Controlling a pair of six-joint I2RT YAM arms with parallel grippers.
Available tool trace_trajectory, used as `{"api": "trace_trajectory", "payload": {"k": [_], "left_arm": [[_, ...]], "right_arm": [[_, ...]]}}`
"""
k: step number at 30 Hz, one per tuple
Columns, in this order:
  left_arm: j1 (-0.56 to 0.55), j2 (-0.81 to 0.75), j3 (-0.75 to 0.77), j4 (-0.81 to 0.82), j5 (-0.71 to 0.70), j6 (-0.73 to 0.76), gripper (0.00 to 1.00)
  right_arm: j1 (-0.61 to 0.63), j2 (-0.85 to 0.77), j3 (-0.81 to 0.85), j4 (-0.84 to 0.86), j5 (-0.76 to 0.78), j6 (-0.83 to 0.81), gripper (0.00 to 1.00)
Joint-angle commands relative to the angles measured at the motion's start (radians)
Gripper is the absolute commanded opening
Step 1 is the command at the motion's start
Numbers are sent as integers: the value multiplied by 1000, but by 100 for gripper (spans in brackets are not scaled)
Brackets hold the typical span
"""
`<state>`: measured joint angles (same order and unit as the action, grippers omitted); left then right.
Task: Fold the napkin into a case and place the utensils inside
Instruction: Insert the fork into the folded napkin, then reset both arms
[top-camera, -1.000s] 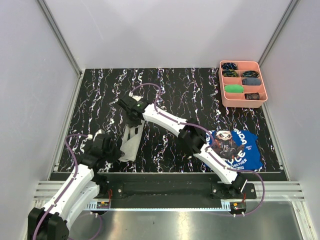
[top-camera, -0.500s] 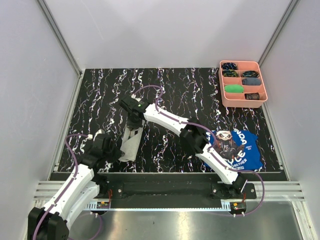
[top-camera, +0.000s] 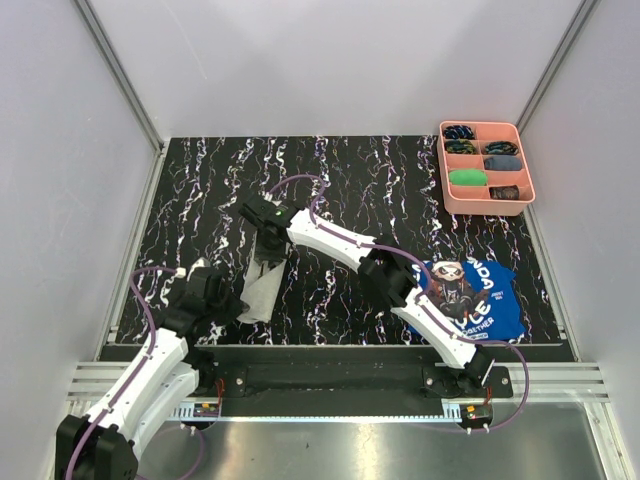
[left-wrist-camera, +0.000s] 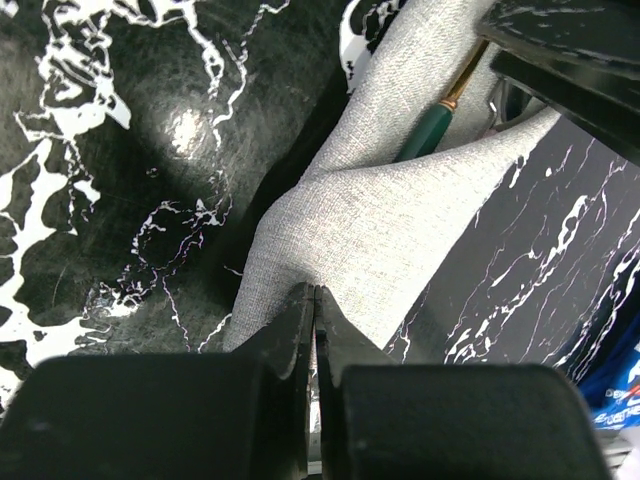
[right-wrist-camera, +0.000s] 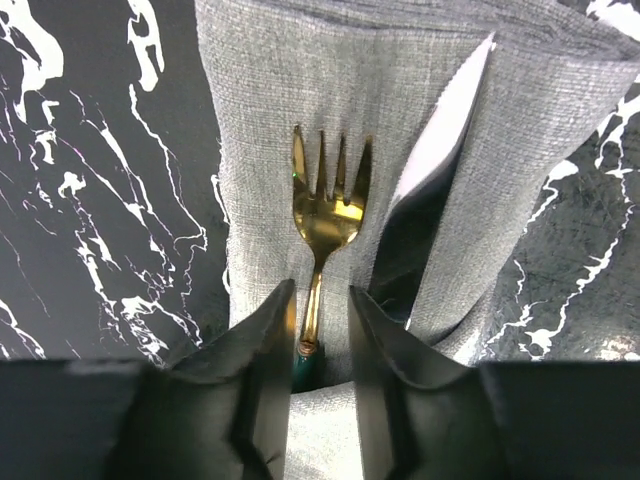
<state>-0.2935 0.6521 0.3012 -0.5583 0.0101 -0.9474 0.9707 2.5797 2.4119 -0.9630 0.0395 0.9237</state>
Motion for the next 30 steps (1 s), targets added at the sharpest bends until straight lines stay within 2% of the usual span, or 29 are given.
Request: {"api": "trace_trajectory", "payload": {"k": [1,8,11,12,14,17,18,20,21,22,23,24,25,27,28,30], "left_arm": [[2,-23,67,31,19,56,15],[2,-98,214,-11,21,99,52],[2,-98,298,-12,30,152,61],[2,-83,320,-12,46,168,63],[2,-62,372,10,82,221,65],[2,-14,403,76,210,280,68],[2,10,404,99,238,291,74],[-1,41,406,159,313,305,77],[-6,78,406,179,335,305,82],[-30,96,406,198,347,303,83],[-56,113,412,228,349,303,84],[-91,144,417,242,332,308,84],[-181,155,424,250,303,312,85],[-272,181,438,284,213,328,86],[-338,188,431,303,197,326,87],[-383,205,408,392,197,297,87]], "right_arm": [[10,-87,55,-13,2,-52,41],[-12,-141,147,-71,75,-178,63],[-36,-214,145,-79,120,-238,77],[-46,-264,124,-83,128,-265,87],[-66,-323,75,-88,169,-296,100],[-84,-502,-95,-88,256,-351,100],[-84,-544,-217,-70,302,-359,100],[-84,-639,-379,-19,324,-378,100],[-86,-746,-569,51,332,-378,100],[-87,-803,-668,96,329,-376,100],[-92,-923,-766,184,317,-378,100],[-93,-982,-950,226,307,-372,100],[-95,-1042,-1035,259,309,-359,100],[-108,-1217,-1254,354,277,-332,100],[-112,-1274,-1311,377,280,-316,100],[-113,-1432,-1455,431,286,-283,100]]}}
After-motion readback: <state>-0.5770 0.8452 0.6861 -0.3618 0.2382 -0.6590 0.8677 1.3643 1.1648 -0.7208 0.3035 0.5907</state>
